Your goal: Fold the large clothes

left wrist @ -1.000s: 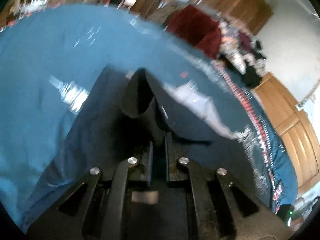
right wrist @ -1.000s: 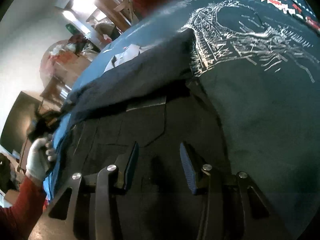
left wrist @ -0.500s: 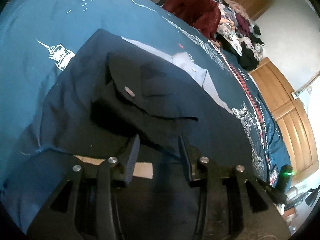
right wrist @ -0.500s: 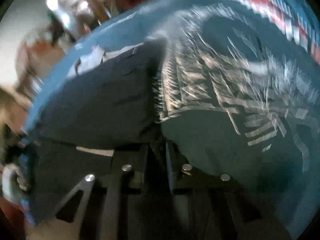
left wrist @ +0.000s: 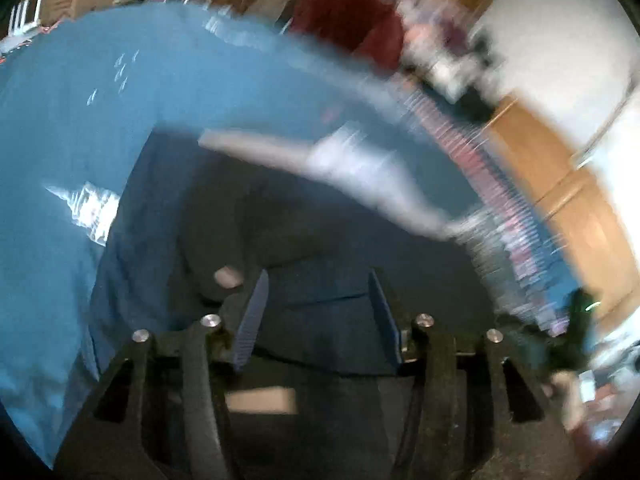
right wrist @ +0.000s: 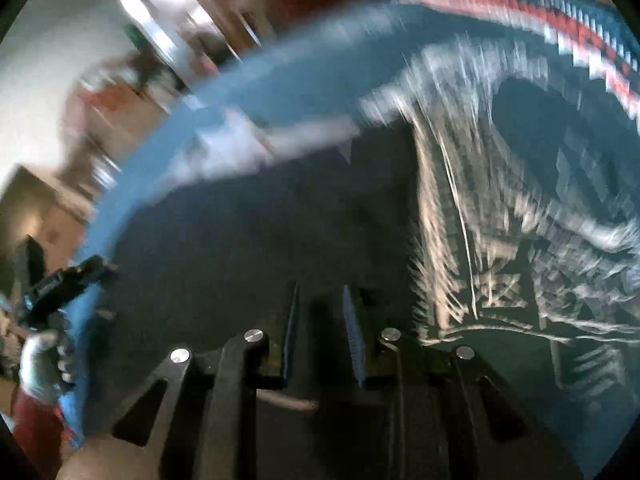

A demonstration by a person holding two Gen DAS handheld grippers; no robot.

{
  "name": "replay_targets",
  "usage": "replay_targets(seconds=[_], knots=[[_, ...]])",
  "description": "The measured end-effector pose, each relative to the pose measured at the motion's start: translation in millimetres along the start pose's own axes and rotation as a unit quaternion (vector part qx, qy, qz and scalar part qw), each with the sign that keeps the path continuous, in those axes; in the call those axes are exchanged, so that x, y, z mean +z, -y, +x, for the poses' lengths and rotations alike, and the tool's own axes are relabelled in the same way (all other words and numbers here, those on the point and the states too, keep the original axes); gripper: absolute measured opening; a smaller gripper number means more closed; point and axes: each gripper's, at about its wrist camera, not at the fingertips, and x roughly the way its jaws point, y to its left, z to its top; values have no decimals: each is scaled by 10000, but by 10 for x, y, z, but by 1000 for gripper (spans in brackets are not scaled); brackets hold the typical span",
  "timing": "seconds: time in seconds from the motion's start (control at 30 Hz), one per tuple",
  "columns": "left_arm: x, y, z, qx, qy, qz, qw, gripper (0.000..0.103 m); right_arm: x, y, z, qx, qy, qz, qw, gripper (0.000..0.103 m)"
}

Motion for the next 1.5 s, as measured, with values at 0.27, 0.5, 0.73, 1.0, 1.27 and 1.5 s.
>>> replay_targets(seconds=[0.27, 0.5, 0.73, 1.0, 1.27, 1.5], knots=[[-301, -379, -535, 57, 393, -161, 9991, 22, 184, 62, -497, 173, 664, 93, 9976, 23], [323, -92, -102, -576, 437, -37, 9974, 55, 890, -39, 304, -266, 42, -120, 9996, 27], [321, -459, 96, -403, 64, -522, 9978, 47, 836, -134, 38, -346, 147, -392, 9985, 31], [-239, -464, -22, -174, 48, 55, 9998, 59, -180, -107, -55, -491, 127, -623, 9968, 45], [-710, -686, -1020, -455, 243, -139, 9986, 62, -532, -46, -1035, -453, 455, -138, 9978, 50], [-1462, -1028, -1399, -718, -48, -373, 9967, 63, -1771, 196, -1628, -148, -103, 581, 9982, 53]])
